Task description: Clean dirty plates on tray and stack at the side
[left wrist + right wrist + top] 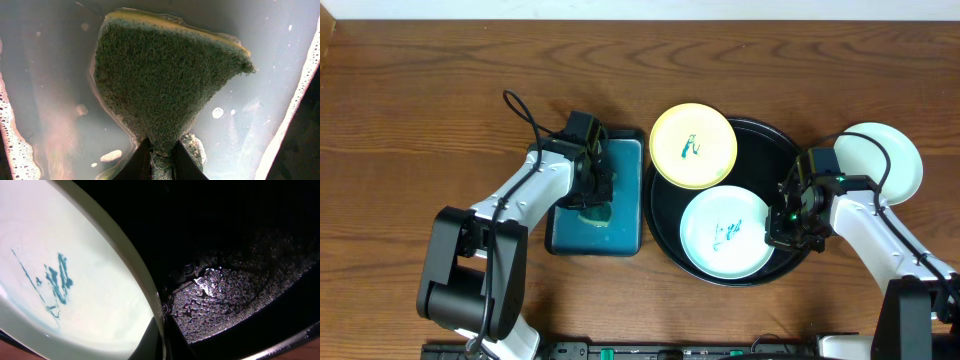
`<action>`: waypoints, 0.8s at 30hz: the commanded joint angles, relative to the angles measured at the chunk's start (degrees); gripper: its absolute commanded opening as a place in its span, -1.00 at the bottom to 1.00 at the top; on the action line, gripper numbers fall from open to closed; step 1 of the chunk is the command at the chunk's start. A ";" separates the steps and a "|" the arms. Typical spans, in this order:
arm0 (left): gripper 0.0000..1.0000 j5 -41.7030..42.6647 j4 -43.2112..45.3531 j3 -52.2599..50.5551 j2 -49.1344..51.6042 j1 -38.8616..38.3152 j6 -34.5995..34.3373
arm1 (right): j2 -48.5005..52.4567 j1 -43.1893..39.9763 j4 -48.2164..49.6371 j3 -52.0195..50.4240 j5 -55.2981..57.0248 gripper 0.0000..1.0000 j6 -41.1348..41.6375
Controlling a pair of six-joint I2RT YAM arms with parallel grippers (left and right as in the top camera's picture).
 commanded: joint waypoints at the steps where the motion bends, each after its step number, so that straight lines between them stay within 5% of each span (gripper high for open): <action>1: -0.73 -0.52 -0.39 -0.72 2.16 0.02 -0.09 | -0.59 0.61 -0.63 -0.35 -0.52 -0.98 0.50; 24: -0.78 -0.50 -0.57 -0.72 2.16 0.00 -1.18 | -0.59 0.61 0.79 -0.35 1.66 -0.98 0.68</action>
